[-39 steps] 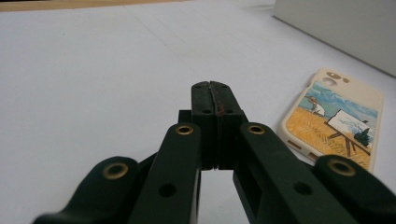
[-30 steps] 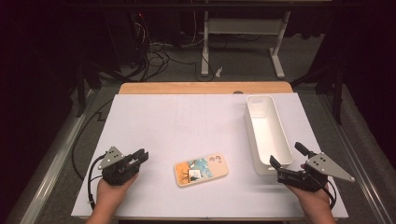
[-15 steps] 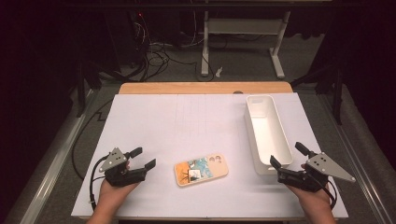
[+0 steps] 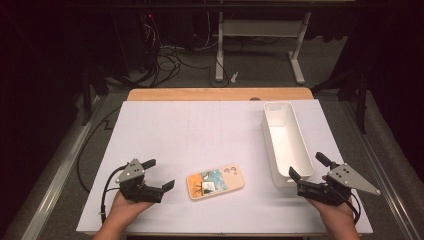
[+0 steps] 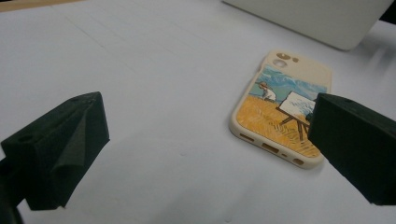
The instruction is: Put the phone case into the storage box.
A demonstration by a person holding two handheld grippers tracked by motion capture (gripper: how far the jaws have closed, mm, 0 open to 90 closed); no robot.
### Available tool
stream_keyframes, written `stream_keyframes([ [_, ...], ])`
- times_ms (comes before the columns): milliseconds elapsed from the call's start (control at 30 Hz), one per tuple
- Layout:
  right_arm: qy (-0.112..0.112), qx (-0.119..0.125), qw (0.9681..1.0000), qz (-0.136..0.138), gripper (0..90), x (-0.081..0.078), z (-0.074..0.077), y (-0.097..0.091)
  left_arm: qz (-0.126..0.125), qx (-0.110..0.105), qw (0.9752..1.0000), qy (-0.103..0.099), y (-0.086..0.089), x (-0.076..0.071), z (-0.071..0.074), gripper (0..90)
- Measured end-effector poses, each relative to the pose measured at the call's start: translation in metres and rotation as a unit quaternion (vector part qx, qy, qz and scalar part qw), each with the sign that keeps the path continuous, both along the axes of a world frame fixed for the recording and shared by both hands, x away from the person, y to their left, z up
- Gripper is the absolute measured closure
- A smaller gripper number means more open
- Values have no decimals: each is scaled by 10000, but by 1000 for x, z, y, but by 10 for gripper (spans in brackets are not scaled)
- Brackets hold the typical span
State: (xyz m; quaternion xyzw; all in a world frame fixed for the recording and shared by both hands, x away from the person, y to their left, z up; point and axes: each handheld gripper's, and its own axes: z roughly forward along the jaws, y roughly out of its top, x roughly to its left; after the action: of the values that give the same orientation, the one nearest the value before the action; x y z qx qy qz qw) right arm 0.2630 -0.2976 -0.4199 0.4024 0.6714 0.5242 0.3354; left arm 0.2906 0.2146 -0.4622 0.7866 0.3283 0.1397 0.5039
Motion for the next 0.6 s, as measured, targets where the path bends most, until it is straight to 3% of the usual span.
stream_keyframes([
  [67, -5, 2, 10000, 23, 40, 0, 0, 0, -133, 11, 9999, -4, -6, 0, 3, 4],
  [200, -3, -20, 10000, 77, 39, 1, 0, 2, -453, 262, 9986, 45, -26, 3, 9, 4],
  [300, 18, -13, 10000, 85, 39, 1, -1, 3, -659, 416, 9968, 200, -39, 10, 8, 3],
  [500, 4, -2, 10000, 75, 39, 0, 0, 2, -999, 909, 9897, 466, -63, 23, 6, 3],
  [600, 5, 0, 10000, 76, 39, 0, 0, 2, -1203, 1173, 9843, 541, -72, 26, 5, 4],
])
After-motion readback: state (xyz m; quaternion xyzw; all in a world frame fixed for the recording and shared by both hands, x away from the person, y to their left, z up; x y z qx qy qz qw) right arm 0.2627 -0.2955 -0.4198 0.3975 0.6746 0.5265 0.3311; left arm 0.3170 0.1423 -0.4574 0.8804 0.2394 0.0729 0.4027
